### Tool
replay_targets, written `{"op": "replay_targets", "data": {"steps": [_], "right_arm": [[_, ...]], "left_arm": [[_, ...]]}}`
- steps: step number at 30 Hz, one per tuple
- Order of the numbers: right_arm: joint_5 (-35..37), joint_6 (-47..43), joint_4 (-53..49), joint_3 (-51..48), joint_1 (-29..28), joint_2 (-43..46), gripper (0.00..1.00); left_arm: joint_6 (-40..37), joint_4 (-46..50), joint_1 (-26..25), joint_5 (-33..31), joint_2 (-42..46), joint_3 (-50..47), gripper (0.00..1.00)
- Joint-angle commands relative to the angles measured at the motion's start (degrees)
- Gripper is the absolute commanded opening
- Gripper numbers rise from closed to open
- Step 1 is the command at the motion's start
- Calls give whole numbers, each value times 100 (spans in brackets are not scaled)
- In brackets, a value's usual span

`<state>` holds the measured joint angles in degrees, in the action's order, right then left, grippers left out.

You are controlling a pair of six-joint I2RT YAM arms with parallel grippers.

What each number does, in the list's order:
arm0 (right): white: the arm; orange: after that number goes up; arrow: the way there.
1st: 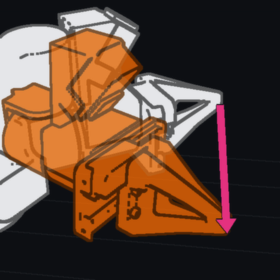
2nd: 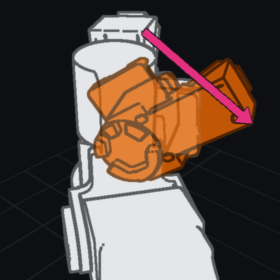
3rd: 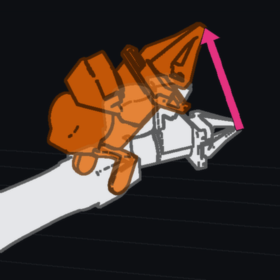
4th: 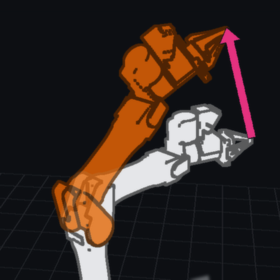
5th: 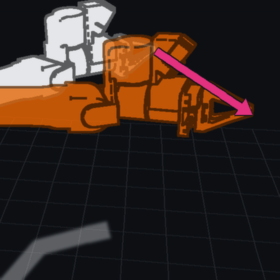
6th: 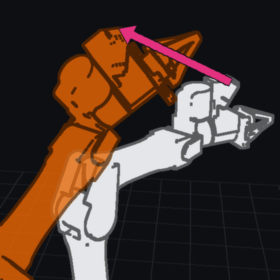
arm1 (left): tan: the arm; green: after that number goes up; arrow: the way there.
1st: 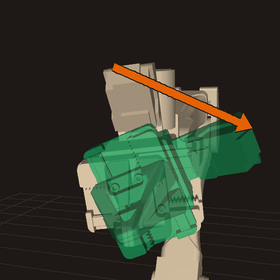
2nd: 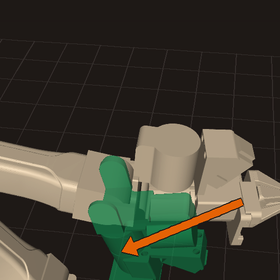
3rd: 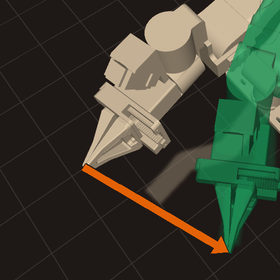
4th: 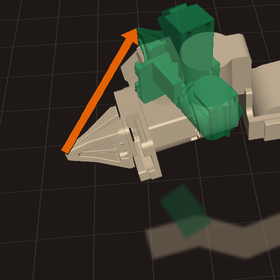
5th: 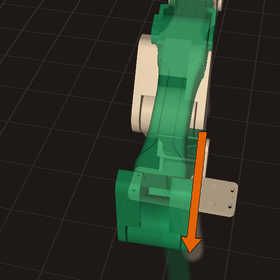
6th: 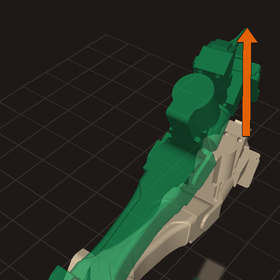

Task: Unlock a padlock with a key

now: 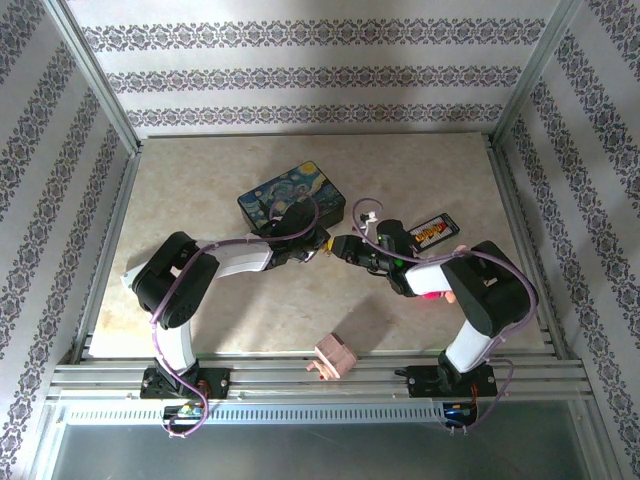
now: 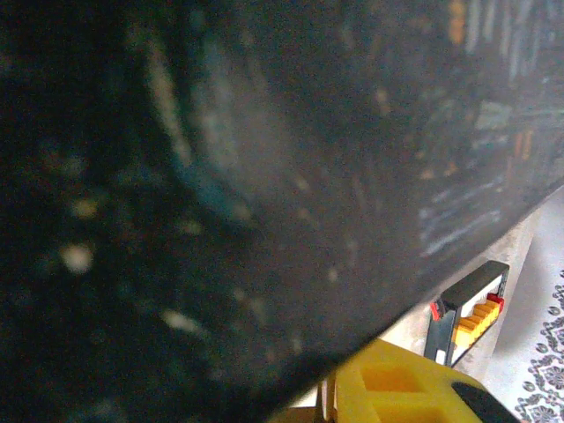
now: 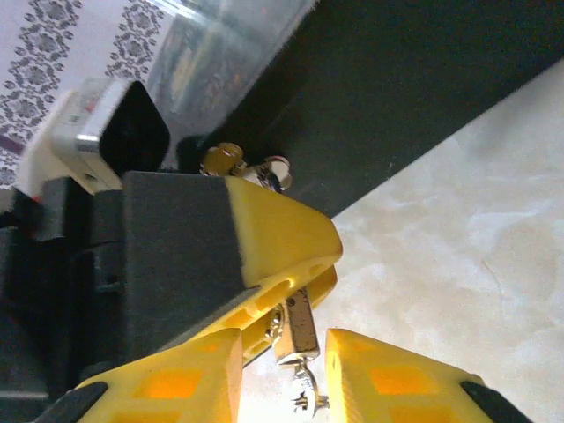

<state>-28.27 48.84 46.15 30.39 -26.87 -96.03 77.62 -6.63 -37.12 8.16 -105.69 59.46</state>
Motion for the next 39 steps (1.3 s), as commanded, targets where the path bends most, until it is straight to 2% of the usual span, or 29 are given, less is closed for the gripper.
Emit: {"op": "replay_targets", "data": {"steps": [1, 6, 11, 14, 30, 39], "right_arm": [[124, -96, 176, -202, 33, 255, 34], [247, -83, -38, -363, 34, 540, 35], [270, 196, -143, -497, -8, 707, 28], [286, 332, -158, -492, -113, 734, 27], [292, 521, -21, -139, -275, 112, 26], [234, 544, 26, 17, -283, -21, 16]], "left_arm": [[306, 63, -115, 458, 49, -98, 10], [332, 30, -87, 502, -1, -89, 10], [322, 11, -77, 493, 21, -102, 10], [323, 4, -76, 520, 10, -105, 10], [306, 7, -76, 581, 63, -113, 10], [289, 2, -78, 642, 51, -95, 10]]}}
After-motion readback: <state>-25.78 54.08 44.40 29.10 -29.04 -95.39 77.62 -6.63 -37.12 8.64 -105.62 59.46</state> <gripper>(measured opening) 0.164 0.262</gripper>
